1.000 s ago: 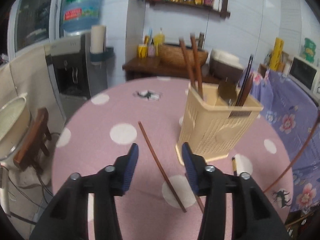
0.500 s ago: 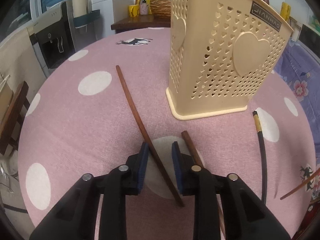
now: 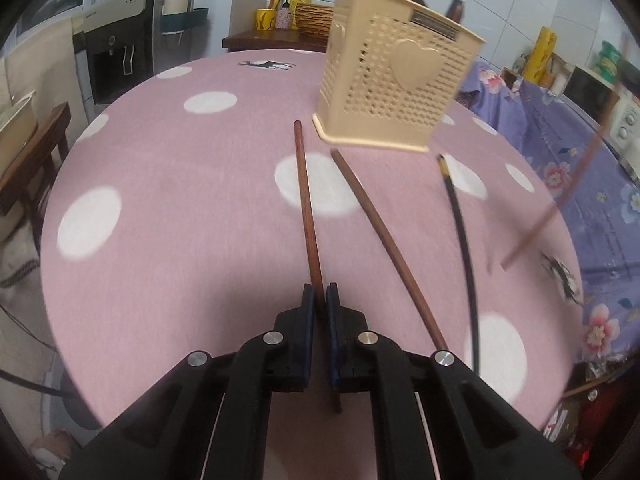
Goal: Organize utensils
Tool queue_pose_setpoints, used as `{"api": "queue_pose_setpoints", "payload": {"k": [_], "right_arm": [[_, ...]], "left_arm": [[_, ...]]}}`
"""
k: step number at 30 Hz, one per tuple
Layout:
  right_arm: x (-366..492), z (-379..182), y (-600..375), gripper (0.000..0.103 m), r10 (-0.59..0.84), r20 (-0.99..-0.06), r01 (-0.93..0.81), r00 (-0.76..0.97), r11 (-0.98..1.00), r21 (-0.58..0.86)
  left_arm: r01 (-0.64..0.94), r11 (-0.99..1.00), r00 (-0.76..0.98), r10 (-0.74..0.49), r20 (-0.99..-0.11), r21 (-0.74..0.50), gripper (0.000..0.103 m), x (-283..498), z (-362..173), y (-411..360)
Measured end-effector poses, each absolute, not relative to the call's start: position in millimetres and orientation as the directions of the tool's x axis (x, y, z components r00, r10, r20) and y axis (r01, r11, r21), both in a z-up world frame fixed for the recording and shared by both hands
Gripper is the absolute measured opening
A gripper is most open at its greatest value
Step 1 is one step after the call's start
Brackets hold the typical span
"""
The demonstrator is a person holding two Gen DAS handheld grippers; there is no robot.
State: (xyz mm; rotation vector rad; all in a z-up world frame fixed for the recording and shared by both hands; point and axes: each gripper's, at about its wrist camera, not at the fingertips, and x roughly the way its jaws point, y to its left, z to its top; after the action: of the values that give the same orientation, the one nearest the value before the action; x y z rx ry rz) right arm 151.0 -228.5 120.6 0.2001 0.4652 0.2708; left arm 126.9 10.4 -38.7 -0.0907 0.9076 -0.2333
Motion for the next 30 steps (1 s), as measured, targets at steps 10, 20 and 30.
{"api": "queue_pose_setpoints", "payload": {"k": [10,20,30], "right_arm": [[147.1,118.6,-228.4,0.007,0.307,-0.413,-0.208,0.858,0.941,0.268],[144.6,114.6,-234.2,0.007,0.292,-0.424,-0.185,0.857,0.943,0.276],[147.8,111.2,-229.4,0.007,0.3,-0.432,-0.192,0.85,0.941,0.277]], "left_arm": [[0.179,0.976,0.641,-0.212,-0.738,-0.125,0.043,129.3,-20.1,6.6],[0.177,0.984,0.627,-0.118,-0.77,-0.007,0.034,221.3,-29.1,-13.8],[0.152,0.988,0.627,-0.068,-0.776,0.036,0.017,234.9,-37.9,-19.7]]}}
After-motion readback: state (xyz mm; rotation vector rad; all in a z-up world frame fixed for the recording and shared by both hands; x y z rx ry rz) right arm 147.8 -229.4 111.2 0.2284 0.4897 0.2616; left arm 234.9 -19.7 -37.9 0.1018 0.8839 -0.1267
